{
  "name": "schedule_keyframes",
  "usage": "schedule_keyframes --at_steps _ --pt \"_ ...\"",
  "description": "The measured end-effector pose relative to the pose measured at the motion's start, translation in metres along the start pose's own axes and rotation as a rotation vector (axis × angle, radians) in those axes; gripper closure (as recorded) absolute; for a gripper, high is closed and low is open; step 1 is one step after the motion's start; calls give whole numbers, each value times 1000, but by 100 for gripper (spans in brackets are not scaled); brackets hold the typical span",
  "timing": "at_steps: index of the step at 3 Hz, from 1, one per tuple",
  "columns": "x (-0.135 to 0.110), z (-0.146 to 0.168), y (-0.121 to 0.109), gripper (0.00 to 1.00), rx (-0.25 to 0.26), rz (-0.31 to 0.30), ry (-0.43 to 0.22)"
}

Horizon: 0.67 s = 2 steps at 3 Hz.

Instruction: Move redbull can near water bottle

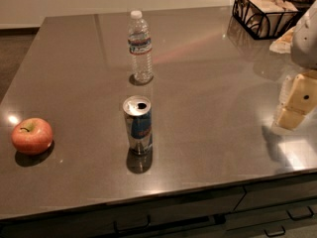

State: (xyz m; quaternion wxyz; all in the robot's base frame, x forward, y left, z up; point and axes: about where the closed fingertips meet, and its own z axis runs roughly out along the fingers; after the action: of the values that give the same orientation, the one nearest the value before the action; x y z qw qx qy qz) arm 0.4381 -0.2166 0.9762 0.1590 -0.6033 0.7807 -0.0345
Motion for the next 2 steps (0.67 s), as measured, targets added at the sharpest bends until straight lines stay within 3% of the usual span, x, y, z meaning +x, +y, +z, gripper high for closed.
schedule_keyframes --at_steps 1,2 --pt "-1 -1 0 0 4 -1 -2" --pt "-20 9 3 0 2 -28 -78"
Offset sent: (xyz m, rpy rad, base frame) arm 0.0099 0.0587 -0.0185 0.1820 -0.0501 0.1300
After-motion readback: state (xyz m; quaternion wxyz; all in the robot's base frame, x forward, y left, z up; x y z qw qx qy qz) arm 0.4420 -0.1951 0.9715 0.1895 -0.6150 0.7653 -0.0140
